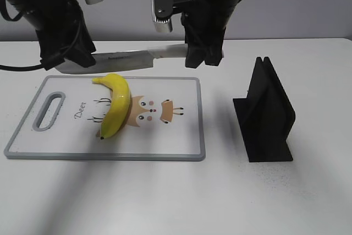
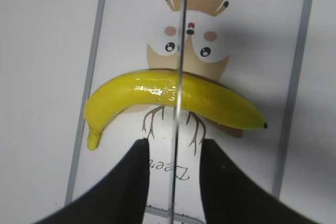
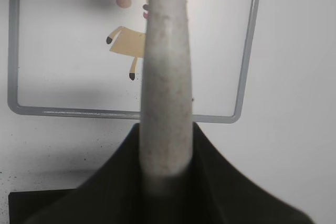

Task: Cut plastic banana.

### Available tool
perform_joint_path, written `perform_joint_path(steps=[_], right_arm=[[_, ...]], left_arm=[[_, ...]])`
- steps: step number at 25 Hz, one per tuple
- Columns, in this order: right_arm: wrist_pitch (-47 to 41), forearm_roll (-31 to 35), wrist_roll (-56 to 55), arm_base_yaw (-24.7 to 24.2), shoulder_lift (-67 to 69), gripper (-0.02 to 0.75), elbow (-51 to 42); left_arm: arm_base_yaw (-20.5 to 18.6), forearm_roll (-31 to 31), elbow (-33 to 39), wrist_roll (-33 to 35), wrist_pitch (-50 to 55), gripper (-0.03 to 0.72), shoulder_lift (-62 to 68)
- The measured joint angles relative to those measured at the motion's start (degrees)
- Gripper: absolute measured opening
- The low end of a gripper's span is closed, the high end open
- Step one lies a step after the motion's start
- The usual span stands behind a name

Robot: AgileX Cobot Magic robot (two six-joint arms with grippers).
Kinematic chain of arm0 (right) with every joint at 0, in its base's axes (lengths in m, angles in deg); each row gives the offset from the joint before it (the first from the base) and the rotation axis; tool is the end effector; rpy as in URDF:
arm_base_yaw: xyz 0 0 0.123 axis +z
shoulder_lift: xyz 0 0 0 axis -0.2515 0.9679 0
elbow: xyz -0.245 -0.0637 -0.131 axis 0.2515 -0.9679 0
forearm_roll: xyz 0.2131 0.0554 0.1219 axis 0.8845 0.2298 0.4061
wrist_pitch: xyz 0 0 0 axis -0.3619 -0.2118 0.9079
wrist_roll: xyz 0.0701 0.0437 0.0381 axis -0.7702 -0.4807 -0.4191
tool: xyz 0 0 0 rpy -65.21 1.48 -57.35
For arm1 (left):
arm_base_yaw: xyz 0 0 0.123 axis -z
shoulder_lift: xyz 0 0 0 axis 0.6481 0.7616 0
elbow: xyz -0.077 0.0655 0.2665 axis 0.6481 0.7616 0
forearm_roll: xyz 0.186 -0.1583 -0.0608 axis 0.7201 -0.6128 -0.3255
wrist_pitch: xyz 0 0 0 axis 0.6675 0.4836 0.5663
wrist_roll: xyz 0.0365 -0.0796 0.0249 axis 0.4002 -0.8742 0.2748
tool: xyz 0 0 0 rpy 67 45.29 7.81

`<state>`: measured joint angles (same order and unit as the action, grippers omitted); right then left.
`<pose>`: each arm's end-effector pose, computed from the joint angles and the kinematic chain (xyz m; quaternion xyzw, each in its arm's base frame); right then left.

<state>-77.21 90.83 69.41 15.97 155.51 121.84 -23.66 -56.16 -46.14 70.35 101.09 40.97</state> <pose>0.3880 0.2408 0.2411 -0.7269 0.6641 0.0061 0.1750 0.3526 -0.1330 0.2695 0.6638 0.7155 -0.0583 0.2098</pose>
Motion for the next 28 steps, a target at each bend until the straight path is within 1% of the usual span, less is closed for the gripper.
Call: perform_joint_path(steps=[2, 4, 17, 19, 21, 22, 23, 24, 26, 28], right_arm=[[0.11, 0.00, 0.00, 0.00, 0.14, 0.181, 0.00], [0.20, 0.05, 0.00, 0.00, 0.33, 0.181, 0.00], [0.99, 0.42, 0.00, 0.00, 0.76, 0.181, 0.00], [1.25, 0.42, 0.00, 0.00, 0.86, 0.181, 0.00], [1.31, 0.42, 0.00, 0.00, 1.23, 0.181, 0.00], [1.31, 0.42, 0.00, 0.00, 1.42, 0.181, 0.00], [1.46, 0.42, 0.00, 0.00, 1.57, 0.181, 0.00], [1.57, 0.42, -0.07, 0.00, 1.70, 0.181, 0.00], [1.63, 0.42, -0.18, 0.00, 1.72, 0.181, 0.00], [1.75, 0.46, -0.18, 0.00, 1.72, 0.181, 0.06]], left_arm=[[0.00, 0.23, 0.00, 0.00, -0.04, 0.310, 0.14], [0.00, 0.23, 0.00, 0.00, 0.08, 0.300, 0.80], [0.00, 0.29, 0.00, 0.00, -2.57, 0.293, 4.01], [0.00, 0.29, 0.00, 0.00, -2.96, 0.280, 4.01], [0.00, 0.29, 0.00, 0.00, -3.02, 0.213, 4.01], [0.00, 0.29, 0.00, 0.00, -3.02, 0.164, 4.01], [0.00, 0.29, 0.00, 0.00, -3.02, 0.096, 4.01], [0.00, 0.33, 0.00, 0.00, -2.97, 0.052, 4.01], [0.00, 0.36, 0.00, 0.00, -2.97, 0.014, 4.01], [0.00, 0.54, 0.00, 0.12, -2.97, 0.002, 4.13]])
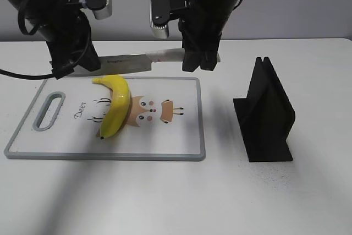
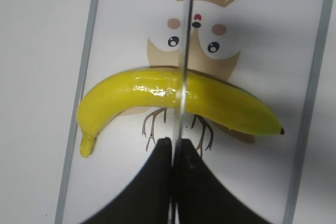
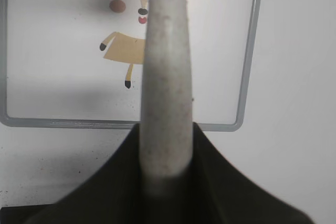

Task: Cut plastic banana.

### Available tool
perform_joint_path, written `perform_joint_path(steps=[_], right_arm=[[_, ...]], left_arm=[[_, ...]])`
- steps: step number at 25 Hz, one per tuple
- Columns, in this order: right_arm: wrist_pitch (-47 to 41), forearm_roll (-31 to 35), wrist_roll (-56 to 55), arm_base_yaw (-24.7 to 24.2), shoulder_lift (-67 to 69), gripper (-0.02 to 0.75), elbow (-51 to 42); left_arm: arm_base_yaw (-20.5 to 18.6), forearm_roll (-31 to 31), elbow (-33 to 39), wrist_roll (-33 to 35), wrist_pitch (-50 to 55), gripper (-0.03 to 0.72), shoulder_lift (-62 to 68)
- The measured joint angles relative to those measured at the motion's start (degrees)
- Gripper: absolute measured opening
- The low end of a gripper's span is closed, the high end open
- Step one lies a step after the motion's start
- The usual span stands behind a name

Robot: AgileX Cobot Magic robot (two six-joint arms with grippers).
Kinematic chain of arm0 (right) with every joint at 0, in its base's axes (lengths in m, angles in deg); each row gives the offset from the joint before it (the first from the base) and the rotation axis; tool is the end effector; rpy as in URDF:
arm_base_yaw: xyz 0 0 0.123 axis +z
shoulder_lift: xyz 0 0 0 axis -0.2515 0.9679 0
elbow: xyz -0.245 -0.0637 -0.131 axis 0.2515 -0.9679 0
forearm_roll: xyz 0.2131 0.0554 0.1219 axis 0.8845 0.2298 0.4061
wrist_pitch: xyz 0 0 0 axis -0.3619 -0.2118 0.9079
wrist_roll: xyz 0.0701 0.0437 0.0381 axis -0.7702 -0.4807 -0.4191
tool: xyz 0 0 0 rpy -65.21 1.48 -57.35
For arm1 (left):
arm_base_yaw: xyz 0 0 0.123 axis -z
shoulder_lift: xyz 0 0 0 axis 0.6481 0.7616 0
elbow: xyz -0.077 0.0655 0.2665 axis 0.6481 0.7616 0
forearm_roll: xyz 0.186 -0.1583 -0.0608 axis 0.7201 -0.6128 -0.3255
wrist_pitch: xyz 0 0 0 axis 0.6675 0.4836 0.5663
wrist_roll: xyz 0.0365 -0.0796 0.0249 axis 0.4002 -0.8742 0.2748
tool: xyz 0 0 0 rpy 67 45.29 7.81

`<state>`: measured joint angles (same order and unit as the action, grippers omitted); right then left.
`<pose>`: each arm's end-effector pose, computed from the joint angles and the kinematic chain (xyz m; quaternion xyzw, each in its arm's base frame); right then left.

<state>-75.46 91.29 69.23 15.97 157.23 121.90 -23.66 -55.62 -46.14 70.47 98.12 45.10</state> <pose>0.3930 0.2443 0.2286 -0.7234 0.6674 0.0091 0.1766 0.3664 -0.1355 0.2429 0.6611 0.7218 -0.0556 0.1972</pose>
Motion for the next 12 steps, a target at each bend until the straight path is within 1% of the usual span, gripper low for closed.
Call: perform_joint_path(steps=[12], right_arm=[[3.24, -0.45, 0.00, 0.00, 2.24, 0.181, 0.01]], left_arm=[[0.00, 1.04, 0.00, 0.12, -3.67, -0.001, 3.95]])
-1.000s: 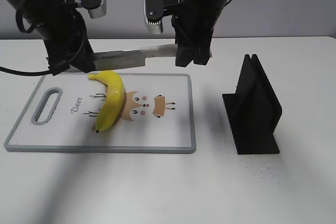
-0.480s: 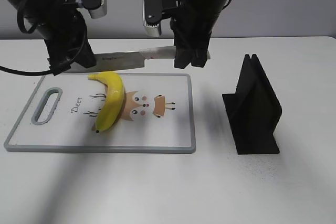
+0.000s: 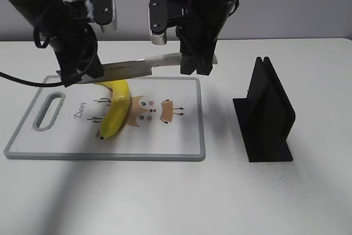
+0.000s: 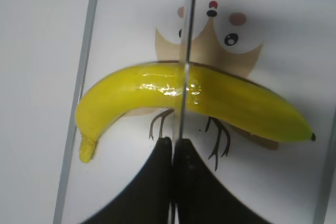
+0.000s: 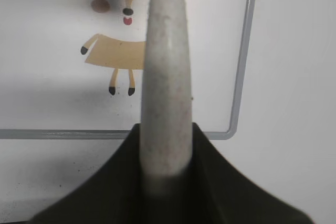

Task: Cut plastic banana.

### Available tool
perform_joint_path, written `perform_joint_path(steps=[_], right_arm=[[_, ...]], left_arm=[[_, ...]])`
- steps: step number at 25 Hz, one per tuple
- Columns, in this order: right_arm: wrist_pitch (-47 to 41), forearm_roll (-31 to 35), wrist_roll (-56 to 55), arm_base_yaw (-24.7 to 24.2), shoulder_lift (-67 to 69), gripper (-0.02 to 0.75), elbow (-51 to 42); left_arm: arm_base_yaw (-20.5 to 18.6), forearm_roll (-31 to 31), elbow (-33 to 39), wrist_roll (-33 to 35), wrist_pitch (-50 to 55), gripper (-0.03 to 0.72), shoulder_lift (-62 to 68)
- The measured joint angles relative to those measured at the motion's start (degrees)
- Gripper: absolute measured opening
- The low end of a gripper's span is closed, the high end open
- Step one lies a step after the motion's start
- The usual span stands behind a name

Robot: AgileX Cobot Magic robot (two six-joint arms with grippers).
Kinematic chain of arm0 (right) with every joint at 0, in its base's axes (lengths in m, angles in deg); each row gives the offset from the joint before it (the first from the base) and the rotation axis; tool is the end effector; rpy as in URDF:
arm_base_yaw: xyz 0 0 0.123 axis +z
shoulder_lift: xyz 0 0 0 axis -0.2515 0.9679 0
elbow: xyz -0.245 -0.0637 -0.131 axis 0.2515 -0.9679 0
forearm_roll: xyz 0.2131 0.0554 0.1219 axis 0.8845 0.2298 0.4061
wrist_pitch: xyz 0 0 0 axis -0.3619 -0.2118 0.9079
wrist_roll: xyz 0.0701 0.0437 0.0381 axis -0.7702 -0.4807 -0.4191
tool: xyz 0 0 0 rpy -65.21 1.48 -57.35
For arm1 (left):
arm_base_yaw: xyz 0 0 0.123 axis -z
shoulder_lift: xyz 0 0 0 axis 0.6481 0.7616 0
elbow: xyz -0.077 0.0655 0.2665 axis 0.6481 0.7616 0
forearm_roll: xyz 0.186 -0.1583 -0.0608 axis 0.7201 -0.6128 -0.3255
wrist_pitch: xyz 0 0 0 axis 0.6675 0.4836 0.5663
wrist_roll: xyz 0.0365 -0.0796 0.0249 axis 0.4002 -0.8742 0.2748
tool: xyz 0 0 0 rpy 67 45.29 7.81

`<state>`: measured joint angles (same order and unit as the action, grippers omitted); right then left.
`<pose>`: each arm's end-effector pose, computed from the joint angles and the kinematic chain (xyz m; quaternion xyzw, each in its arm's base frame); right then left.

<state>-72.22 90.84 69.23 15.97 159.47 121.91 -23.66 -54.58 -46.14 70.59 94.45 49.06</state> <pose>0.4010 0.2478 0.2120 -0.7215 0.6677 0.0018 0.1834 0.3793 -0.1370 0.2166 0.6597 0.7260 -0.0453 0.1888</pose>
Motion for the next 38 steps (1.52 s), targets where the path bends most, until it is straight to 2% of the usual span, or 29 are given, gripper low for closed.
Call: perform_joint_path(steps=[20, 38], right_arm=[[2.50, 0.05, 0.25, -0.49, 10.22, 0.181, 3.36], [2.04, 0.14, 0.25, -0.56, 10.85, 0.181, 4.08]], left_arm=[[-0.48, -0.83, -0.73, 1.10, -6.33, -0.002, 12.23], [-0.58, -1.12, -1.19, 1.28, -5.79, -0.002, 12.95]])
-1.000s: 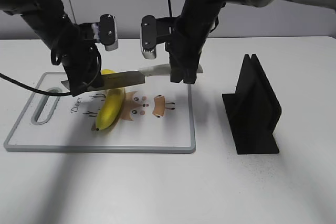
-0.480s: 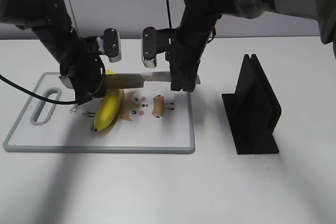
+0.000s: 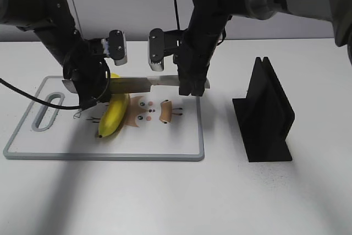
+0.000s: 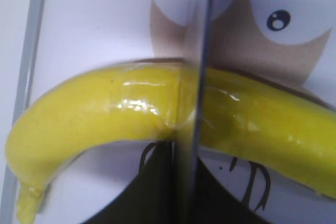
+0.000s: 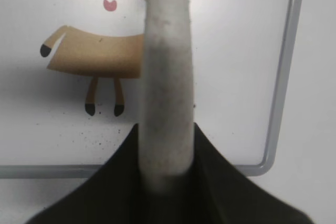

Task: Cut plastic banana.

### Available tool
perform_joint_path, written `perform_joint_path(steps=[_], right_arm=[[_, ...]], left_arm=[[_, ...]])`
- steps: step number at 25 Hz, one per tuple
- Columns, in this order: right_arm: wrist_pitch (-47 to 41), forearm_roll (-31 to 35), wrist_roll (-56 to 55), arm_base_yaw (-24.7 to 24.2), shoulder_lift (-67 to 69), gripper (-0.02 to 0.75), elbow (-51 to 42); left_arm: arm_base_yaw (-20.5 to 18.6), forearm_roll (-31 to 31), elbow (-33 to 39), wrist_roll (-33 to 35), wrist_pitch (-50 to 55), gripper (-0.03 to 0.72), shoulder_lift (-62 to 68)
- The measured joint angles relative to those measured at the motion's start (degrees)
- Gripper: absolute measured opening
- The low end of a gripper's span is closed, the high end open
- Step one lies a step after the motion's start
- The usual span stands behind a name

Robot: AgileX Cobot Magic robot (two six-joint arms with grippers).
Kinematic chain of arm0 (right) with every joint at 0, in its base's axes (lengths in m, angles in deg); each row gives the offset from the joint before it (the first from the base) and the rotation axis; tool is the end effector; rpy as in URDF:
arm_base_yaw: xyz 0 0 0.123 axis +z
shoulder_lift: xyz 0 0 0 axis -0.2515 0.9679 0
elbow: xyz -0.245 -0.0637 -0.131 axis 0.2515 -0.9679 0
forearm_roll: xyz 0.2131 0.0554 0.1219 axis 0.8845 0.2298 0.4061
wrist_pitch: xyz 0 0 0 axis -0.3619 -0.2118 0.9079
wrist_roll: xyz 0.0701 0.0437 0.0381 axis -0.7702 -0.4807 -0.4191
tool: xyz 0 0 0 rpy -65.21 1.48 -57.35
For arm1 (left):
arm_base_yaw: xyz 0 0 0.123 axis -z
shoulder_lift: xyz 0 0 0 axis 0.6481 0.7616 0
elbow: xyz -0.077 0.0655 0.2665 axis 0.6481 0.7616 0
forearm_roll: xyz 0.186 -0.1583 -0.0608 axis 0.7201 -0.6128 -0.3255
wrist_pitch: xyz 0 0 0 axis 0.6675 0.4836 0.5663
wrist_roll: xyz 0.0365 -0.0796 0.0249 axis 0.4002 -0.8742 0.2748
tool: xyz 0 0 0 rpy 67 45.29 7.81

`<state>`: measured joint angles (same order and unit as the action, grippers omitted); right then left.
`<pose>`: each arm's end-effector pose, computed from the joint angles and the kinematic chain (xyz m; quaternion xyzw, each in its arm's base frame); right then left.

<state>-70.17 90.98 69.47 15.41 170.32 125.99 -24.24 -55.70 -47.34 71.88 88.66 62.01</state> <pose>0.4234 0.2554 0.1409 -0.7210 0.6776 0.0124 0.1446 0.4043 -0.1393 0.1301 0.6500 0.7437 -0.0636 0.1426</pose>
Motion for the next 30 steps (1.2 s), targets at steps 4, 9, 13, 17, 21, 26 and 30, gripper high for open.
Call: perform_joint_path(steps=[4, 9, 13, 17, 21, 26, 30], right_arm=[[-0.21, 0.00, 0.00, 0.00, 0.12, 0.181, 0.18], [-0.27, 0.00, 0.00, 0.00, 0.17, 0.181, 0.22], [-0.32, 0.00, 0.00, 0.00, 0.23, 0.181, 0.22], [-0.27, 0.00, 0.00, 0.00, 0.23, 0.181, 0.22], [-0.15, 0.00, 0.00, 0.00, 0.23, 0.180, 0.22], [-0.09, 0.00, 0.00, 0.00, 0.28, 0.180, 0.22], [-0.14, 0.18, 0.07, -0.07, 0.60, 0.180, 0.45]], left_arm=[[0.00, 0.00, -0.26, 0.00, 0.58, -0.002, 0.16], [0.00, 0.00, -0.30, 0.00, 0.65, -0.002, 0.13], [0.00, 0.00, -0.30, 0.00, 0.70, -0.002, 0.13], [0.00, 0.00, -0.30, 0.00, 0.70, -0.002, 0.13], [-0.06, -0.14, -0.37, 0.00, 0.76, -0.002, 0.44], [-0.17, -0.53, -0.51, 0.18, 0.96, -0.002, 0.72], [-0.17, -0.59, -0.51, 0.18, 0.96, -0.002, 0.72]])
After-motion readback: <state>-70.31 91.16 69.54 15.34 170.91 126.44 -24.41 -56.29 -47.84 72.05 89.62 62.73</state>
